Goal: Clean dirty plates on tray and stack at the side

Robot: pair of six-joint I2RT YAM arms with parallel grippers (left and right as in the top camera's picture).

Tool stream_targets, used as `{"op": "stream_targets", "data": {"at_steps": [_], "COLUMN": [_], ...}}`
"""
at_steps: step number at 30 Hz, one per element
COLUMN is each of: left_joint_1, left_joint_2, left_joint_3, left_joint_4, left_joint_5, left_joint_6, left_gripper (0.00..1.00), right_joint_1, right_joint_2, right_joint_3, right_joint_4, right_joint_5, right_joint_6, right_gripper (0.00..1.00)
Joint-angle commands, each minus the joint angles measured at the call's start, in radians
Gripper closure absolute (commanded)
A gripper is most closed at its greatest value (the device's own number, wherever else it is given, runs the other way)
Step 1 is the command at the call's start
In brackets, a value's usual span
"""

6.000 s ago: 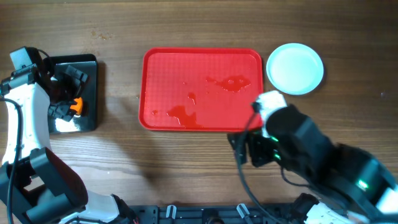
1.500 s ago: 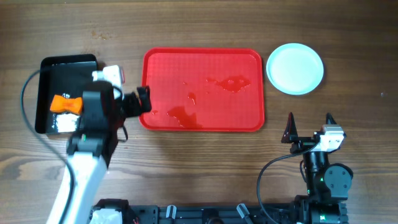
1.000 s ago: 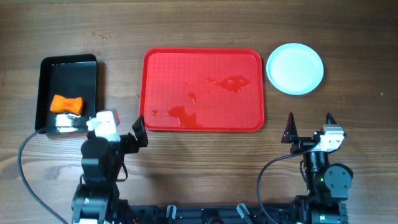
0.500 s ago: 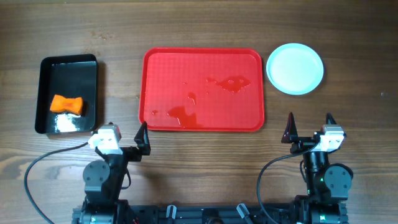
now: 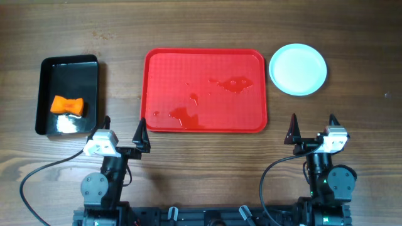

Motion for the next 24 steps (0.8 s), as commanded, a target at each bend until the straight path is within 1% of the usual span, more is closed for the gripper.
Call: {"op": "stream_targets", "data": {"at_steps": [1, 5, 6, 9, 16, 24], "left_joint_1": [0.005, 0.005, 0.005, 0.005, 0.005, 0.005], "left_joint_2": [-0.011, -0.011, -0.011, -0.011, -0.011, -0.011], "left_joint_3": [-0.011, -0.011, -0.011, -0.011, -0.011, -0.011], "left_joint_4": [0.007, -0.08, -0.079, -0.079, -0.077, -0.079], "left_joint_5": [-0.014, -0.07, -0.067, -0.071, -0.088, -0.07], "left_joint_6": [0.017, 0.017, 0.019, 0.073, 0.084, 0.267], "left_gripper": [0.0, 0.0, 0.0, 0.0, 0.0, 0.0], "right_joint_1": [-0.003, -0.003, -0.003, -0.003, -0.003, -0.003], "right_joint_2": [-0.012, -0.012, -0.012, -0.012, -0.012, -0.012], "right_joint_3": [-0.01, -0.01, -0.01, -0.01, -0.01, -0.01], "right_joint_4": [0.005, 0.005, 0.005, 0.005, 0.005, 0.005], "right_joint_5": [0.003, 0.003, 0.003, 0.003, 0.003, 0.003], "right_joint_6": [0.014, 0.014, 0.014, 0.014, 0.014, 0.014], "right_gripper": [0.0, 0.0, 0.0, 0.0, 0.0, 0.0]}}
